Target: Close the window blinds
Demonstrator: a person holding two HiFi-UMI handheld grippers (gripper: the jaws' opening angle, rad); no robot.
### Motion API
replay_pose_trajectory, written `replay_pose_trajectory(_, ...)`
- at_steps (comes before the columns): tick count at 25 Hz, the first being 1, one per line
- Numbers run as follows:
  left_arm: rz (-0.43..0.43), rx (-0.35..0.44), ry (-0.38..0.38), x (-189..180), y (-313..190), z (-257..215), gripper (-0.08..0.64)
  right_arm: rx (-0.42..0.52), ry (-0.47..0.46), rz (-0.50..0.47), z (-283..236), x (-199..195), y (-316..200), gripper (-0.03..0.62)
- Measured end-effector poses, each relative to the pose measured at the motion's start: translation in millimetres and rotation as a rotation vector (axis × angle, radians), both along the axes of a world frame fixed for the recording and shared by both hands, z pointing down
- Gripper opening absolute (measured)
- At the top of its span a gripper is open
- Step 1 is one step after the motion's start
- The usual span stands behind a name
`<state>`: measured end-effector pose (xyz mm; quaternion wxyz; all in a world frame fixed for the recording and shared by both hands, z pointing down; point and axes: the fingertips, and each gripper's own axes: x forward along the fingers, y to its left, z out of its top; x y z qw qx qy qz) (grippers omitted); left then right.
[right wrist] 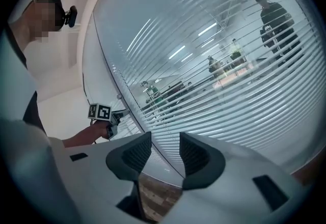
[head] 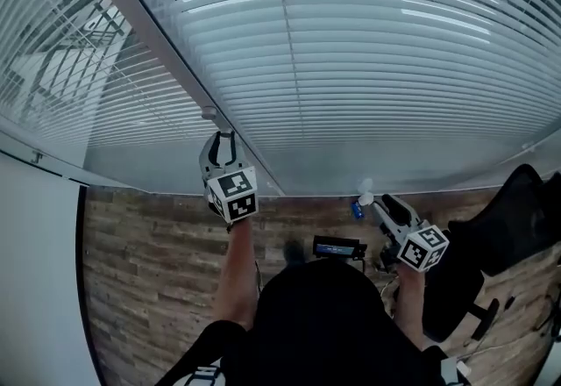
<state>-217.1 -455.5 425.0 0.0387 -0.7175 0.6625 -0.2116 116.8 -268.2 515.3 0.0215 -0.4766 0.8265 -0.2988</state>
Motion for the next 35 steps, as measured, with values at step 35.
replay_pose_trajectory(35,0.009,-0.021,0.729,-7,0,4,0.179,0.008,-0.01,0.009,4,6,0,0.176)
